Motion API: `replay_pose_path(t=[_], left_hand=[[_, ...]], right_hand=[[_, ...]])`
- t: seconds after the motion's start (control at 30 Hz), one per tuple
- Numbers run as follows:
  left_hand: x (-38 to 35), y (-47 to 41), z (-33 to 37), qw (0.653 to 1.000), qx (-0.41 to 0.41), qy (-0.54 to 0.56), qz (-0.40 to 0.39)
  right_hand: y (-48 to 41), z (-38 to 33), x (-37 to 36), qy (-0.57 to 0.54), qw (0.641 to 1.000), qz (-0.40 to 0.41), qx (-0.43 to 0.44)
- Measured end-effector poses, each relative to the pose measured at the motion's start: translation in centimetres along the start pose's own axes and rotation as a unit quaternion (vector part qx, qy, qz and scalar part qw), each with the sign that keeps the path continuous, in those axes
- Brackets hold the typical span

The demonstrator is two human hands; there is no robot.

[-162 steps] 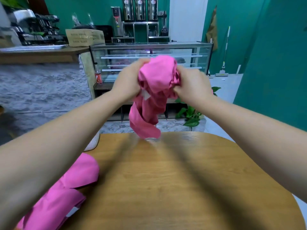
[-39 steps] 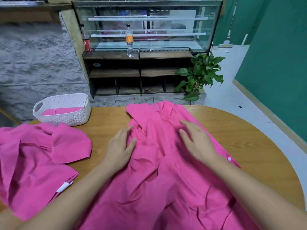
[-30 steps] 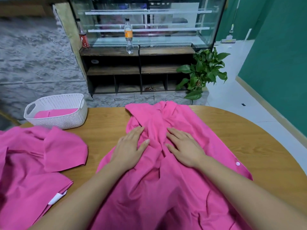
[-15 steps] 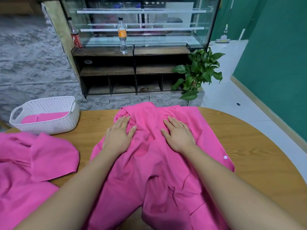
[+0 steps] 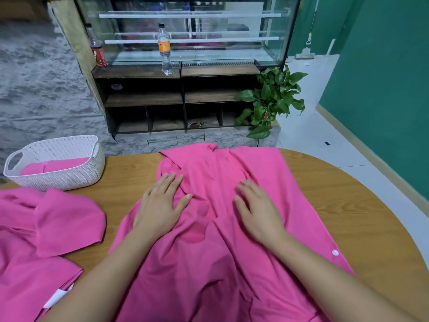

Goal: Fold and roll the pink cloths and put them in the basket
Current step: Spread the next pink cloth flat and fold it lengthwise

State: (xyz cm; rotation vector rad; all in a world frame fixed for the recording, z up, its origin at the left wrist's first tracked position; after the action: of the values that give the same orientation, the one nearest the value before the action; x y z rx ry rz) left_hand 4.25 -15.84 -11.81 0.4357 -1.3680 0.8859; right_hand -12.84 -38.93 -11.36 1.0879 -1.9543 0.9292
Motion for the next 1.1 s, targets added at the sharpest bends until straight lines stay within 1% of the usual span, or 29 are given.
replay_pose_path(t=[0.07, 0.17, 0.23, 0.27, 0.33, 0.4, 0.5, 0.67, 0.8, 0.9, 0.97, 1.03, 1.1], left_hand=[[-0.2, -0.2, 0.0, 1.000, -0.002, 0.000, -0.006], [-0.3, -0.3, -0.1, 1.000, -0.001, -0.001, -0.008], [-0.3, -0.3, -0.1, 1.000, 0.000, 0.001, -0.012], [-0.3, -0.3, -0.1, 1.000, 0.001, 0.000, -0.012], [-0.3, -0.3, -0.1, 1.000, 0.001, -0.002, -0.013], [-0.3, -0.3, -0.1, 1.000, 0.002, 0.000, -0.016], [-0.3, -0.3, -0.1, 1.000, 0.002, 0.002, -0.019], [-0.5, -0.2, -0.4, 1.000, 0.003, 0.008, -0.020], [-0.5, -0.2, -0.3, 1.000, -0.001, 0.004, -0.022], [-0.5, -0.2, -0.3, 1.000, -0.004, -0.004, -0.025], [-0.4, -0.2, -0.3, 1.000, -0.008, -0.007, -0.027], [-0.4, -0.2, -0.1, 0.999, -0.014, -0.010, -0.030], [-0.3, -0.1, 0.0, 0.999, -0.023, -0.019, -0.026]], right_hand=[[-1.8, 1.0, 1.7, -0.007, 0.999, 0.037, 0.001], [-5.2, 3.8, 3.2, 0.036, 0.998, 0.050, -0.015], [-7.3, 6.5, 3.4, 0.040, 0.998, 0.028, -0.047], [-8.1, 7.7, 3.3, 0.052, 0.997, 0.002, -0.053], [-8.6, 9.4, 2.8, 0.081, 0.994, -0.059, -0.044], [-8.6, 10.2, 2.8, 0.090, 0.992, -0.082, -0.033], [-8.3, 11.5, 3.9, 0.107, 0.990, -0.078, -0.046], [-6.8, 16.0, 6.9, 0.137, 0.985, -0.069, -0.083], [-5.8, 18.1, 8.4, 0.148, 0.983, -0.066, -0.086], [-6.3, 18.0, 8.5, 0.179, 0.978, -0.059, -0.093], [-7.4, 16.0, 8.6, 0.205, 0.970, -0.043, -0.123], [-8.6, 12.7, 7.9, 0.189, 0.974, -0.019, -0.125], [-9.5, 8.7, 5.8, 0.131, 0.988, -0.011, -0.081]])
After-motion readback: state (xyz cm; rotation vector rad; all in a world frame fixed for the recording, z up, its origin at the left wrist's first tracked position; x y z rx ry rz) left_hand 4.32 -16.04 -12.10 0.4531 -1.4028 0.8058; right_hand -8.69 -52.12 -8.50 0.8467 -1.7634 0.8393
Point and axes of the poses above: each hand's wrist, its own y-axis away from the middle knuckle, its own x-axis out of the back of the hand, z = x × y, the point moved 4 cm from there along -y, towards the middle knuckle, and after that the axes turned 1 degree about -y, right-handed, at the moved point
